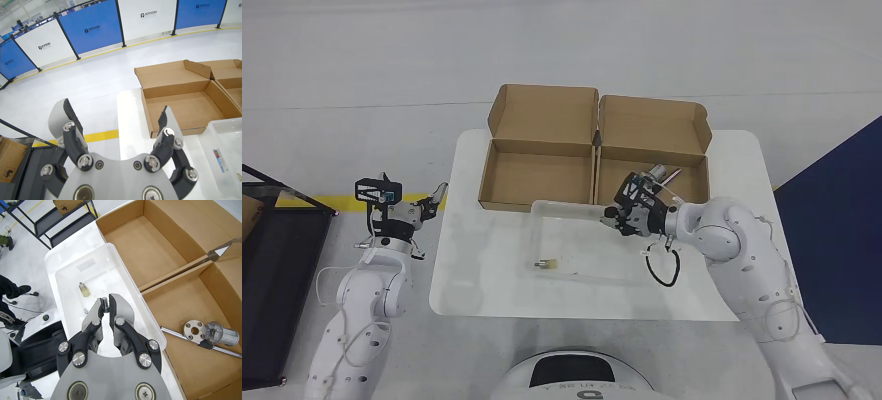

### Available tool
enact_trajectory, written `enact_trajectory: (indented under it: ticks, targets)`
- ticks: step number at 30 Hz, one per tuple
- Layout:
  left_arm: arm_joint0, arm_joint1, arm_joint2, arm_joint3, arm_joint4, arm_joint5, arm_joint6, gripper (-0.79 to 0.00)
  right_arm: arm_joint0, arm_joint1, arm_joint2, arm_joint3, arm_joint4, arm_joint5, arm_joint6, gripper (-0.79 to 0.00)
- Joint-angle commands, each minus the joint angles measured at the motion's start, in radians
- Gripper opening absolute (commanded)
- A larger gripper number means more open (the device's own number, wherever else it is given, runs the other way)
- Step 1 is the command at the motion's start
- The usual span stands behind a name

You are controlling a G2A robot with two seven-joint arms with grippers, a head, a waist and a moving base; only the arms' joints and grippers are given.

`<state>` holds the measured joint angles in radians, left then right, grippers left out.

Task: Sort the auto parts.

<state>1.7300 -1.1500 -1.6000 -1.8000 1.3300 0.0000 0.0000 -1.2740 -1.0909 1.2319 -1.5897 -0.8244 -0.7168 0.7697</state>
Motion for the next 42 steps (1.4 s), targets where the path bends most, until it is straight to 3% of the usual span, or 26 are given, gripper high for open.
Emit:
enact_trajectory:
  ticks: [1,5,11,16,24,42]
  targets:
    - [0.0,0.0,0.0,0.0,0.0,0.0,0.0,0.0,0.0,0.0,0.0,0.0,0.0,0.0,0.0,-0.785]
    - [0.0,0.0,0.0,0.0,0.0,0.0,0.0,0.0,0.005,-0.001,0.004,0.023,0.036,-0.008,-0.033,-0.785]
    - [0.0,0.0,0.0,0.0,0.0,0.0,0.0,0.0,0.118,0.003,0.013,0.221,0.304,-0.183,-0.035,-0.785]
    - [0.0,0.0,0.0,0.0,0.0,0.0,0.0,0.0,0.225,0.001,-0.06,0.4,0.623,-0.296,0.038,-0.785]
    - [0.0,0.0,0.0,0.0,0.0,0.0,0.0,0.0,0.338,0.022,-0.258,0.548,1.151,-0.296,0.038,-0.785]
    - [0.0,0.0,0.0,0.0,0.0,0.0,0.0,0.0,0.338,0.022,-0.258,0.548,1.151,-0.296,0.038,-0.785]
